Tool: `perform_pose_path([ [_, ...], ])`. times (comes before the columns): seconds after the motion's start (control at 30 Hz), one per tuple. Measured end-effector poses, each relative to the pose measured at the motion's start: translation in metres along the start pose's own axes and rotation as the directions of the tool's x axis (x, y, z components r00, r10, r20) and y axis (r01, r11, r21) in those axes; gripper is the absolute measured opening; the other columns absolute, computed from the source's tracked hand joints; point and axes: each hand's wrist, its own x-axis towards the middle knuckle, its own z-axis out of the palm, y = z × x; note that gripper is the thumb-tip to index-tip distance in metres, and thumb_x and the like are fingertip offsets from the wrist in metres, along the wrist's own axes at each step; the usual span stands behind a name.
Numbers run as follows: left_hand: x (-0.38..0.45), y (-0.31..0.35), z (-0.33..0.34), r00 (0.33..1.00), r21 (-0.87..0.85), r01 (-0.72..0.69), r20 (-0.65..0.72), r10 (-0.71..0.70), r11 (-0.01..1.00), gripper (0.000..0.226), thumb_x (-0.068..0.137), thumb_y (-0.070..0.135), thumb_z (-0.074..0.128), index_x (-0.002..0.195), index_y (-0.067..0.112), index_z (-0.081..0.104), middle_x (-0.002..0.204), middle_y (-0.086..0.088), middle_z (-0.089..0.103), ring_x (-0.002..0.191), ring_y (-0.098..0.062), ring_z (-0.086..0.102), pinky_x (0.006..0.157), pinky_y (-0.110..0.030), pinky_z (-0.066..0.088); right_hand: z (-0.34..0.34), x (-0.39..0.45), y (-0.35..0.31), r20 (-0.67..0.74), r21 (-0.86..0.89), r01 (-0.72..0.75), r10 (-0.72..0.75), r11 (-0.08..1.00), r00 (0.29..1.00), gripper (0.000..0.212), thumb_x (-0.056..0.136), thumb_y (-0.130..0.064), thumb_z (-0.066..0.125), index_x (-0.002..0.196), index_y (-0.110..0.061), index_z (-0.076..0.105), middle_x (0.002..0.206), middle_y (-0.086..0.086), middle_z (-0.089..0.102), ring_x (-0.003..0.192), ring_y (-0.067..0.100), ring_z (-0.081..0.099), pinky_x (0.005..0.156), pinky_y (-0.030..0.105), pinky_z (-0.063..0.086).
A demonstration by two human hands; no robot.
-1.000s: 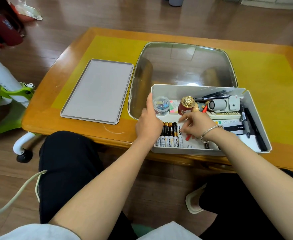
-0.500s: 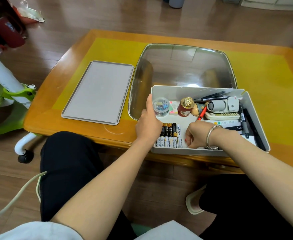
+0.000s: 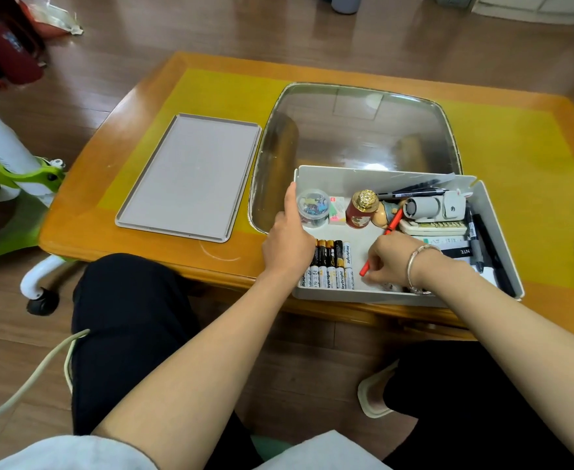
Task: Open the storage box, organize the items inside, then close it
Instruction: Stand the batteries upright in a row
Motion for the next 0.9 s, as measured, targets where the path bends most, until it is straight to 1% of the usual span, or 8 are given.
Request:
perform_pose_path([
  [0.07, 0.0, 0.0, 0.0, 1.0, -0.004, -0.007, -0.001, 0.007, 1.0, 0.083, 0.093, 0.021, 0.062, 0.151, 0.032, 0.003, 0.128, -0.004, 0.055, 0.105, -0.019, 0.06, 0.073, -0.036, 0.057, -0.002, -0.002, 0.003, -0.047, 0.069, 0.007, -0.003, 0.998, 0.999, 0.026, 0.079, -0.037, 0.07, 0.066, -0.015, 0.064, 0.066, 0.001, 0.066, 0.064, 0.016, 0.06, 0.062, 0.025, 0.049],
  [0.17, -0.001, 0.001, -0.001, 1.0, -0.019, -0.01, 0.003, 0.01, 1.0, 0.084, 0.092, 0.021, 0.062, 0.151, 0.032, 0.004, 0.129, -0.004, 0.055, 0.106, -0.019, 0.06, 0.075, -0.039, 0.057, -0.002, -0.005, 0.002, -0.075, 0.289, -0.004, 0.027, 0.957, 0.997, 0.015, 0.083, -0.021, 0.067, 0.07, -0.014, 0.062, 0.057, -0.004, 0.065, 0.045, 0.008, 0.06, 0.046, 0.013, 0.043],
  [0.27, -0.001, 0.001, 0.0, 1.0, -0.019, -0.011, 0.0, 0.011, 1.0, 0.084, 0.092, 0.021, 0.062, 0.152, 0.031, 0.004, 0.129, -0.004, 0.055, 0.106, -0.019, 0.06, 0.074, -0.037, 0.057, 0.0, -0.005, 0.0, -0.028, 0.421, -0.051, 0.07, 0.906, 0.997, 0.009, 0.088, -0.012, 0.059, 0.083, -0.011, 0.066, 0.059, 0.002, 0.067, 0.041, 0.014, 0.062, 0.037, 0.018, 0.045],
  [0.43, -0.001, 0.0, 0.001, 1.0, -0.007, -0.009, -0.007, 0.009, 1.0, 0.084, 0.092, 0.019, 0.061, 0.152, 0.031, 0.003, 0.127, -0.005, 0.056, 0.104, -0.019, 0.06, 0.068, -0.031, 0.052, 0.005, 0.003, -0.011, 0.086, 0.469, -0.136, 0.108, 0.873, 0.99, 0.02, 0.091, -0.01, 0.051, 0.085, -0.002, 0.068, 0.062, 0.009, 0.069, 0.047, 0.015, 0.065, 0.045, 0.021, 0.053],
  [0.53, -0.001, 0.0, 0.001, 1.0, -0.008, -0.007, -0.01, 0.007, 1.0, 0.083, 0.093, 0.018, 0.06, 0.152, 0.032, 0.003, 0.124, -0.005, 0.057, 0.102, -0.018, 0.06, 0.068, -0.033, 0.053, 0.007, 0.006, -0.014, 0.027, 0.448, -0.166, 0.172, 0.879, 0.985, 0.019, 0.09, -0.012, 0.053, 0.082, -0.005, 0.069, 0.06, 0.006, 0.068, 0.05, 0.012, 0.066, 0.051, 0.02, 0.056],
  [0.67, -0.001, 0.0, 0.001, 1.0, -0.001, -0.007, -0.006, 0.007, 1.0, 0.083, 0.092, 0.018, 0.061, 0.151, 0.032, 0.004, 0.123, -0.005, 0.057, 0.101, -0.019, 0.06, 0.072, -0.037, 0.056, 0.006, 0.01, -0.017, -0.018, 0.47, -0.173, 0.205, 0.865, 0.979, 0.016, 0.086, -0.017, 0.06, 0.081, -0.006, 0.072, 0.062, 0.003, 0.067, 0.064, 0.018, 0.066, 0.069, 0.036, 0.058],
  [0.77, 0.0, 0.0, 0.001, 1.0, -0.005, -0.007, -0.007, 0.007, 1.0, 0.084, 0.092, 0.016, 0.061, 0.151, 0.033, 0.003, 0.125, -0.005, 0.056, 0.102, -0.019, 0.06, 0.073, -0.039, 0.056, 0.006, 0.009, -0.017, 0.007, 0.469, -0.171, 0.19, 0.867, 0.982, 0.015, 0.086, -0.016, 0.059, 0.082, -0.009, 0.072, 0.059, -0.001, 0.065, 0.061, 0.018, 0.066, 0.066, 0.034, 0.059],
  [0.9, 0.0, 0.0, 0.001, 1.0, -0.008, -0.007, -0.009, 0.007, 1.0, 0.083, 0.093, 0.018, 0.06, 0.151, 0.032, 0.003, 0.126, -0.005, 0.056, 0.104, -0.019, 0.059, 0.072, -0.035, 0.054, 0.004, 0.009, -0.008, 0.02, 0.53, -0.208, 0.233, 0.822, 0.972, 0.01, 0.087, -0.01, 0.054, 0.078, -0.009, 0.059, 0.059, 0.008, 0.068, 0.05, 0.023, 0.067, 0.053, 0.034, 0.059],
])
